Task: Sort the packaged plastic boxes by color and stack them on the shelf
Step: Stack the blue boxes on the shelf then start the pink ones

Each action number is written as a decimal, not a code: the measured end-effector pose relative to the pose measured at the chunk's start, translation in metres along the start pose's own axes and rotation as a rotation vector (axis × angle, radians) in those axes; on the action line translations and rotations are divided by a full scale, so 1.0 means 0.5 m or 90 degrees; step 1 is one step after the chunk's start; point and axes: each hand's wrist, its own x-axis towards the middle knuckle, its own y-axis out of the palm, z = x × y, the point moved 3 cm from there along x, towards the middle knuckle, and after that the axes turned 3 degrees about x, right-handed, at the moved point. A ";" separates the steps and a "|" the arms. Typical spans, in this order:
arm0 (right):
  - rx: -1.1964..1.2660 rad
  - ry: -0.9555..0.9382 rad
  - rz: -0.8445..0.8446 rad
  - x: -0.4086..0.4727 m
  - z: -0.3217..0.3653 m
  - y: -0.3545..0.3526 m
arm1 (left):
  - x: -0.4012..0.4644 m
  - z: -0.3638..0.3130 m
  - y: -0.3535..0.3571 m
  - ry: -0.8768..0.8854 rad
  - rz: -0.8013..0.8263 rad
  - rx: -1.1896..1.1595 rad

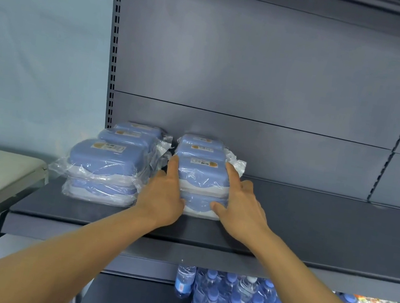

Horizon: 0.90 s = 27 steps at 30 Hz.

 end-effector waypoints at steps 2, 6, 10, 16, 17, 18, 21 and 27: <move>-0.001 -0.006 -0.009 -0.001 -0.001 0.000 | 0.003 -0.014 -0.018 -0.027 0.020 -0.029; -0.011 -0.014 -0.031 -0.004 0.002 -0.002 | 0.035 -0.059 -0.077 -0.042 0.010 -0.092; -0.117 -0.048 -0.086 -0.006 0.011 -0.010 | 0.100 -0.051 -0.094 -0.098 0.066 -0.117; -0.094 -0.071 -0.040 -0.001 0.016 -0.011 | 0.148 -0.024 -0.060 -0.144 0.149 -0.222; -0.100 -0.070 -0.039 -0.001 0.017 -0.012 | 0.150 -0.023 -0.058 -0.139 0.140 -0.220; -0.109 -0.068 -0.038 0.000 0.019 -0.013 | 0.152 -0.022 -0.056 -0.134 0.131 -0.217; -0.127 -0.064 -0.036 0.001 0.022 -0.013 | 0.153 -0.022 -0.050 -0.099 0.110 -0.201; -0.142 -0.051 -0.027 0.007 0.025 -0.012 | 0.148 -0.026 -0.055 -0.070 0.120 -0.172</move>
